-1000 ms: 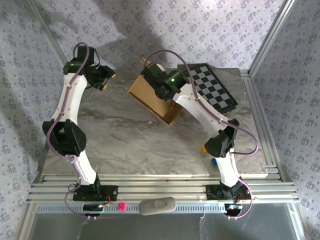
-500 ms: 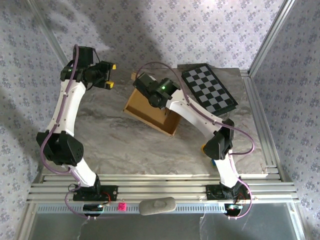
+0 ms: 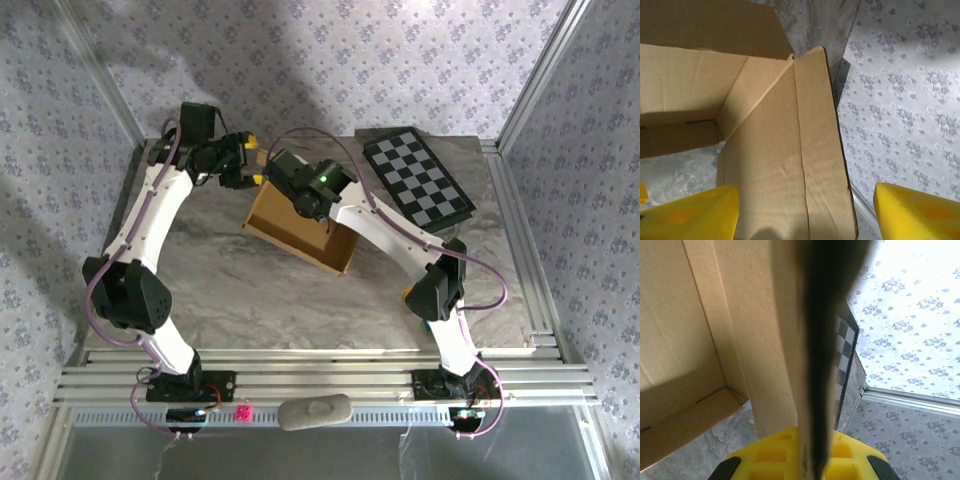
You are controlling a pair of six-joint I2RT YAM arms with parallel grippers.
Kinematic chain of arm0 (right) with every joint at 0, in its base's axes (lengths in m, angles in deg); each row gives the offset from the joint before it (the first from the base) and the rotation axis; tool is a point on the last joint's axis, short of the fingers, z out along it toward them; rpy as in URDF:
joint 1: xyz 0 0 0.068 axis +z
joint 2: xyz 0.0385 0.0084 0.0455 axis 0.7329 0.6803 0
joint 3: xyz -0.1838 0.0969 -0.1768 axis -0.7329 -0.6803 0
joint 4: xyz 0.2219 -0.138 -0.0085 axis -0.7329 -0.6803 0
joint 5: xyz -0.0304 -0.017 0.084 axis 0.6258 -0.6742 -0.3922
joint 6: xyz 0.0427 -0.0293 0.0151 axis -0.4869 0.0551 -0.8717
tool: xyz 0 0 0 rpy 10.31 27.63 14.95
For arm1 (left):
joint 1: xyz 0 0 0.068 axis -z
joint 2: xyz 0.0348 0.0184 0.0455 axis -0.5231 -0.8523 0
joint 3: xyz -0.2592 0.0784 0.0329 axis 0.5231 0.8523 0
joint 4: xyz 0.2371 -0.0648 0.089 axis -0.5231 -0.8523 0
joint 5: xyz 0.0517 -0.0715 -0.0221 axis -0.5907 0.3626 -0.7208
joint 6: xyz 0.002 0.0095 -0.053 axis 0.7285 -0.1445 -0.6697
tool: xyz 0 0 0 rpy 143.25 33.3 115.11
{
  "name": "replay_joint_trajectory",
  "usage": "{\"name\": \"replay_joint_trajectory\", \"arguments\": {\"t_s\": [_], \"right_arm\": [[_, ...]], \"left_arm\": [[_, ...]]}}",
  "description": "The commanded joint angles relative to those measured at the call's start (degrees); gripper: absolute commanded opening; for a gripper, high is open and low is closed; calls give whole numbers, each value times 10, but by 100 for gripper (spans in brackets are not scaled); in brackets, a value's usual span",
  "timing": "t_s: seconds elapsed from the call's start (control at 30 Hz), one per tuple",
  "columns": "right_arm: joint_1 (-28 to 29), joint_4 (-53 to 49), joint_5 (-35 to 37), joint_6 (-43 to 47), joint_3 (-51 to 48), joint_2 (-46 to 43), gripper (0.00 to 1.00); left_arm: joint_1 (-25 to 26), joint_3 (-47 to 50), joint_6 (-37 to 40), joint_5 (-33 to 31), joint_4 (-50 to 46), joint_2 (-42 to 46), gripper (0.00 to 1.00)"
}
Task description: Fold the paper box
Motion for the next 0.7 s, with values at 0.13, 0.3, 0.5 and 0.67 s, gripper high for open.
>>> {"name": "replay_joint_trajectory", "arguments": {"t_s": [0.13,0.3,0.5,0.67], "right_arm": [[10,2,8,1,1,-10,0],[12,2,10,0,1,-10,0],[12,1,10,-6,6,-8,0],[13,-1,11,-13,14,-4,0]], "left_arm": [[2,3,-69,9,76,-31,70],[9,-17,-74,18,80,-56,64],[13,18,-99,8,92,-41,35],[13,48,-130,8,129,-33,22]]}}
